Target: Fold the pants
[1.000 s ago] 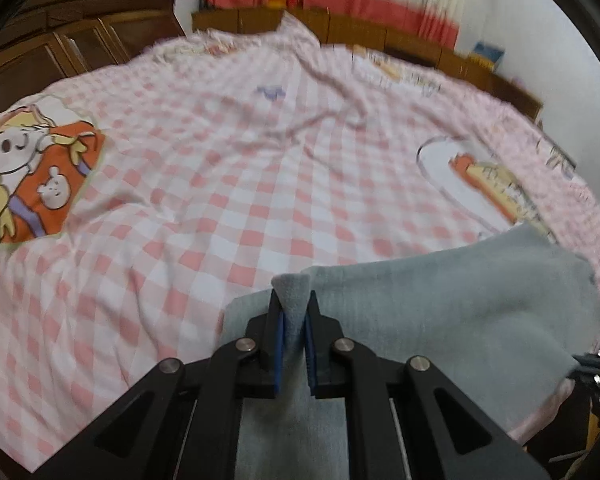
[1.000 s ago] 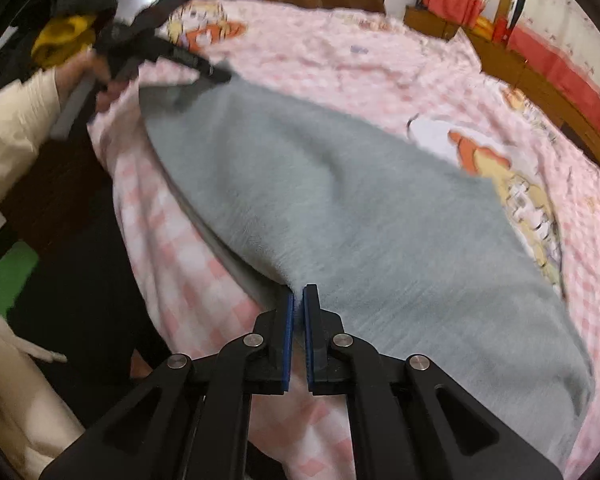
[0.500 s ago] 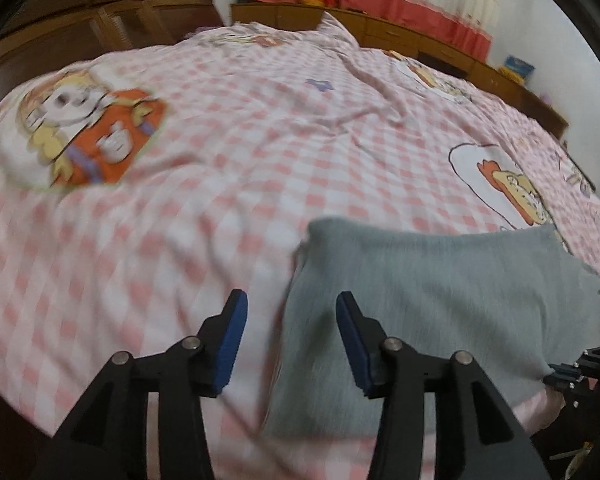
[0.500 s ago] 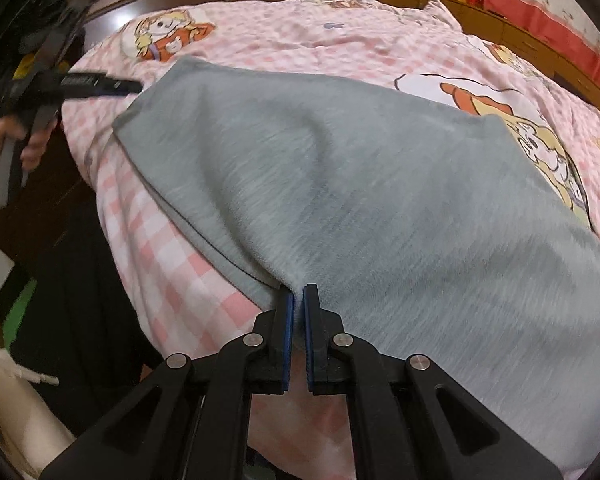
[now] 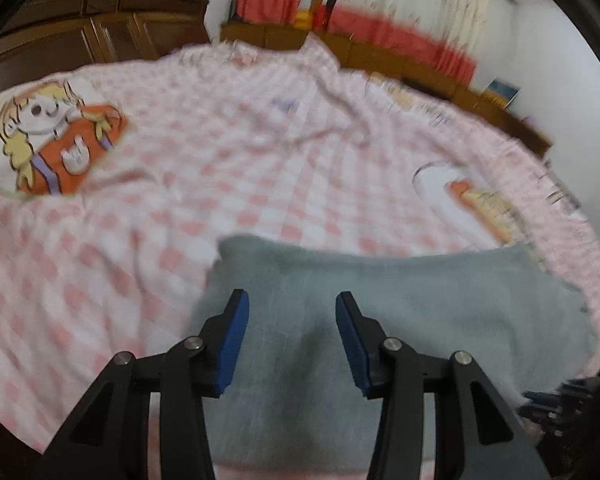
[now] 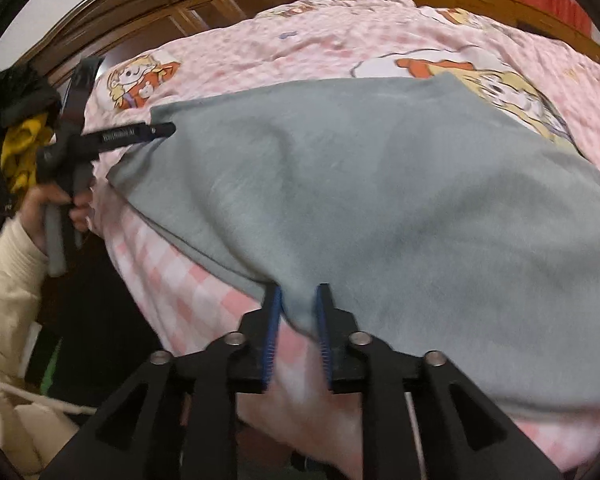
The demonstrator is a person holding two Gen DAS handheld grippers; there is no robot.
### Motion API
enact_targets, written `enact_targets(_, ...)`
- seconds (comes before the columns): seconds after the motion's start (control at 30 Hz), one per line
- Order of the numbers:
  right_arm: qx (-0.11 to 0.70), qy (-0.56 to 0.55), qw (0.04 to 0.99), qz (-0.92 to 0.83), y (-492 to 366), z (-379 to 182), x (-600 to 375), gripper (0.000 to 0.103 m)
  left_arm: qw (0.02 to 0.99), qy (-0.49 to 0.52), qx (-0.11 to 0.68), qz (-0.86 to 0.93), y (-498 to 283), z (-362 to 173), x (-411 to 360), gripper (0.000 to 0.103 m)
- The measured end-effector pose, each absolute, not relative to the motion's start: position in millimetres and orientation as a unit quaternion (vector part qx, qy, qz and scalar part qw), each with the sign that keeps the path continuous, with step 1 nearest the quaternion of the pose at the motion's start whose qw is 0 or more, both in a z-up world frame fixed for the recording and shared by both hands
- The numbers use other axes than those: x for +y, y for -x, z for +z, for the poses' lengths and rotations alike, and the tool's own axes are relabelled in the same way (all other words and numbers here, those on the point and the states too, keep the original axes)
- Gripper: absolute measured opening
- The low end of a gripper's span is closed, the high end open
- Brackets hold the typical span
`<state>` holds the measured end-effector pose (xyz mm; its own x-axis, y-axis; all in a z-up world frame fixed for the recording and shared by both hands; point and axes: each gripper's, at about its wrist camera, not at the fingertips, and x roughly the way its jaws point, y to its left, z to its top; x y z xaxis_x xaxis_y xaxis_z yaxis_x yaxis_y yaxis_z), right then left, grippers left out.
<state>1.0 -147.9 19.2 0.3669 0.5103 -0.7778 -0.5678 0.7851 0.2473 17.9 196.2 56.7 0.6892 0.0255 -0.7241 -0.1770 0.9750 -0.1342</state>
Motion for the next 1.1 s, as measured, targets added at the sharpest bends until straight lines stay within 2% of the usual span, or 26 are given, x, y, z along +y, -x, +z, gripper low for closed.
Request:
enact_targets(0.03,0.459,0.024,0.829,0.317,1,22,-156,0.031,0.908,0.091,0.403,0.069,-23,47,194,0.048)
enact_targets(0.1,0.46,0.008,0.839,0.292,5,28,-174,0.043,0.914,0.086,0.388,0.08,-20,36,189,0.048)
enact_targets(0.27,0.461,-0.072,0.86,0.205,11,36,-239,0.043,0.914,0.058,0.39,0.1,-12,38,176,0.055)
enact_targets(0.4,0.459,-0.109,0.873,0.128,14,45,-286,0.043,0.91,0.104,0.396,0.067,-1,46,166,0.055)
enact_targets(0.47,0.458,-0.162,0.869,0.095,17,46,-316,0.043,0.908,0.138,0.394,0.029,8,52,152,0.055)
enact_targets(0.6,0.456,-0.255,0.85,0.061,13,39,-368,0.043,0.895,0.168,0.409,-0.058,14,58,112,0.067)
enact_targets(0.87,0.434,-0.343,0.832,0.041,-28,28,-424,0.043,0.884,0.097,0.444,-0.112,1,49,31,0.068)
enact_targets(0.93,0.432,-0.345,0.832,0.051,-36,30,-423,0.036,0.88,0.076,0.456,-0.109,-4,43,19,0.068)
enact_targets(0.97,0.428,-0.335,0.838,0.055,-38,33,-422,0.022,0.874,0.063,0.471,-0.107,-7,37,13,0.068)
enact_targets(1.0,0.423,-0.324,0.844,0.055,-38,36,-421,0.018,0.869,0.055,0.48,-0.104,-7,33,12,0.068)
enact_targets(1.1,0.389,-0.295,0.872,0.042,-32,51,-423,0.017,0.866,0.037,0.488,-0.102,0,25,7,0.071)
